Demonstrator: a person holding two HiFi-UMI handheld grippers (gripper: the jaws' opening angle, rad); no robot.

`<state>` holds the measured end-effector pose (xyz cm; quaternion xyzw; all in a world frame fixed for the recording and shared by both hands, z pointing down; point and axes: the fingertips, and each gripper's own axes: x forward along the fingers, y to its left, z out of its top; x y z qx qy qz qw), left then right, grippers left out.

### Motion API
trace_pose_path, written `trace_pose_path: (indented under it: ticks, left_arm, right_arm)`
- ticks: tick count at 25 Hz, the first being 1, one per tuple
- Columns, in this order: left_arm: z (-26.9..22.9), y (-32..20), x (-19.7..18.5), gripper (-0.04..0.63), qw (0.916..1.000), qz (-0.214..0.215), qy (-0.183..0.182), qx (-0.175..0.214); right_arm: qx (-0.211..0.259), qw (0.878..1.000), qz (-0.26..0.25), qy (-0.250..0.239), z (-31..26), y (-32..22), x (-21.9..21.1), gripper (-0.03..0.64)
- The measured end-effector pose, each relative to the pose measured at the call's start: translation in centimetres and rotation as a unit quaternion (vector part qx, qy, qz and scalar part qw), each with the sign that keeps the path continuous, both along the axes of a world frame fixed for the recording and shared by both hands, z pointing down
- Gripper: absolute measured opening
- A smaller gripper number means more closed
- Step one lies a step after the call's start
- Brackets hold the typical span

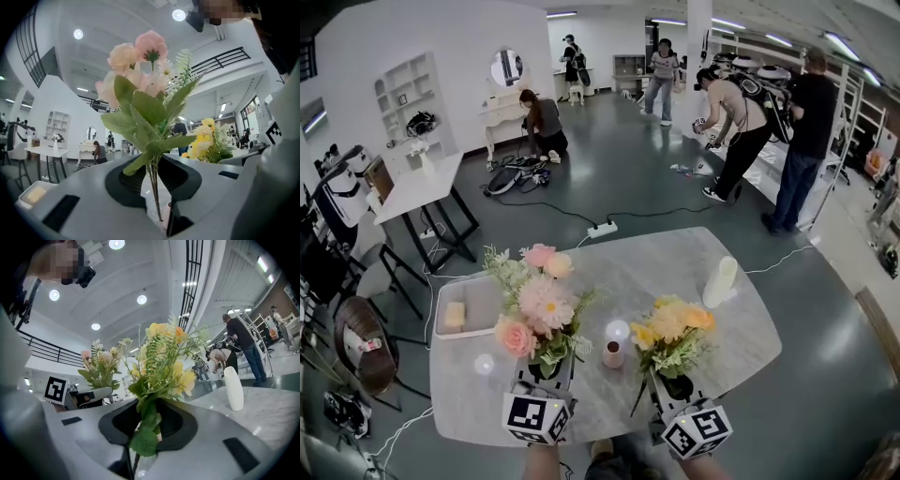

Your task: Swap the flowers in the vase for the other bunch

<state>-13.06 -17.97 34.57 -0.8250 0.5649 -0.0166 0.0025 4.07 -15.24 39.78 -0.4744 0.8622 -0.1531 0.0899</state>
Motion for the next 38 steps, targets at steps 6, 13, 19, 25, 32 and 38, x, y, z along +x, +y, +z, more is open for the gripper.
trace_pose_path:
  ticks: [6, 13, 19, 25, 32, 38]
  left_arm:
    - [1.0, 0.5, -1.5, 0.086, 0.9998, -0.012, 0.009, -0.009]
    - [3.9, 1.3, -2.3, 0.086, 0.9994, -0.011, 0.015, -0.029]
    - [5.9, 1.4, -2.0, 0.086, 0.9987, -0.009, 0.023, -0.045]
    - [7.3, 0.7, -3.0, 0.086, 0.9978, -0.009, 0.029, -0.058]
    - [8.3, 0.5, -3.0, 0.086, 0.9966, -0.005, 0.046, -0.068]
    - [9.1, -0.1, -3.0, 0.086, 0.9957, 0.005, 0.051, -0.077]
  right_arm:
    - [0.032, 0.999, -0.03, -0.003, -2.5, -2.0, -1.5, 0.097]
    - [0.074, 0.995, -0.063, -0.004, -4.8, -4.1, -4.0, 0.097]
    - [0.102, 0.992, -0.072, 0.003, -6.1, -6.4, -4.9, 0.097]
    - [0.139, 0.987, -0.078, 0.021, -6.1, -8.7, -7.1, 0.097]
    - [0.165, 0.983, -0.073, 0.038, -5.9, -10.4, -7.8, 0.097]
    - [0.163, 0.984, -0.059, 0.044, -3.9, -11.5, -7.9, 0.097]
